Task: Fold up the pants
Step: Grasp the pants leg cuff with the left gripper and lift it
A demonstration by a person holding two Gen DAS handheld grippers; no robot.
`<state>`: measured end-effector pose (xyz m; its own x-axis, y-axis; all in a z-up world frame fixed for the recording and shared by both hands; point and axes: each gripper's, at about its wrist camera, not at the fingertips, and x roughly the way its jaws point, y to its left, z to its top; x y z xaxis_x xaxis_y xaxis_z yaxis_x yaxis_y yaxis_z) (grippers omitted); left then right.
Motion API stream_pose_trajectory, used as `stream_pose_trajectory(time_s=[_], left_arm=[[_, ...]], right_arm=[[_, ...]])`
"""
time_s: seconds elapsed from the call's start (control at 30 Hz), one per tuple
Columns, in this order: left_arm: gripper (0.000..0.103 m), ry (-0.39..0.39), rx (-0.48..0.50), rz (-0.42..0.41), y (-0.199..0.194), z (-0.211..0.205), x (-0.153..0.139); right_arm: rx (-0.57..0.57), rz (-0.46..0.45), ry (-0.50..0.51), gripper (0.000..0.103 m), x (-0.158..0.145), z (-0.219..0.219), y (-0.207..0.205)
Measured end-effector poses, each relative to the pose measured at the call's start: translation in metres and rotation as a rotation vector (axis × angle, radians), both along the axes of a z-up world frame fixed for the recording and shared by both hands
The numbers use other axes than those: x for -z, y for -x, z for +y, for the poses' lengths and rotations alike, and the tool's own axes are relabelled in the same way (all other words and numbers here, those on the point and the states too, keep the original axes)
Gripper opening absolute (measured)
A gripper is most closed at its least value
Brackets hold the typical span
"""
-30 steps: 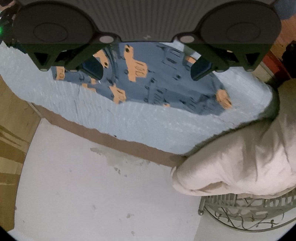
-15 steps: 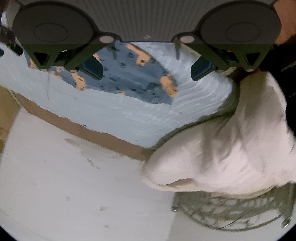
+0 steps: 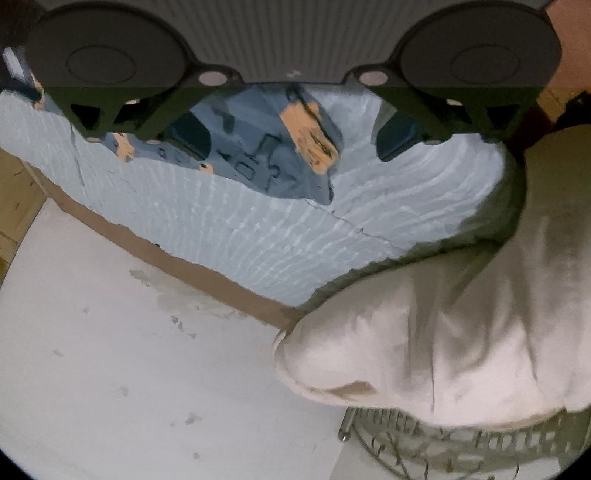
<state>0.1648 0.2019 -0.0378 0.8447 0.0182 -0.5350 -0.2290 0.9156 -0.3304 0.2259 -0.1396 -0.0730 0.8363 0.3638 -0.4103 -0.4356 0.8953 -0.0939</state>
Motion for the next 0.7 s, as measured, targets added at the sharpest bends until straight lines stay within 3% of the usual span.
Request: stream_pose_trajectory(time_s=[0.1, 0.23, 0.4, 0.57, 0.7], left_arm=[[0.082, 0.072, -0.007, 0.047, -0.013, 0.01, 0.013], [0.069, 0.08, -0.047, 0.063, -0.013, 0.011, 0.02], [0.034, 0.158, -0.101, 0.089, -0.008, 0.011, 0.017], [0.019, 0.175, -0.151, 0.09, -0.008, 0.005, 0.016], [0.015, 0.142, -0.165, 0.077, -0.009, -0.003, 0.007]], right_arm=[[-0.026, 0.063, -0.009, 0.102, 0.017, 0.001, -0.01], [-0.027, 0.081, -0.08, 0.102, 0.023, -0.008, -0.012], [-0.029, 0.085, -0.118, 0.102, 0.025, -0.015, -0.011], [-0.029, 0.088, -0.126, 0.102, 0.026, -0.016, -0.01], [-0.029, 0.09, -0.136, 0.102, 0.026, -0.016, -0.01]])
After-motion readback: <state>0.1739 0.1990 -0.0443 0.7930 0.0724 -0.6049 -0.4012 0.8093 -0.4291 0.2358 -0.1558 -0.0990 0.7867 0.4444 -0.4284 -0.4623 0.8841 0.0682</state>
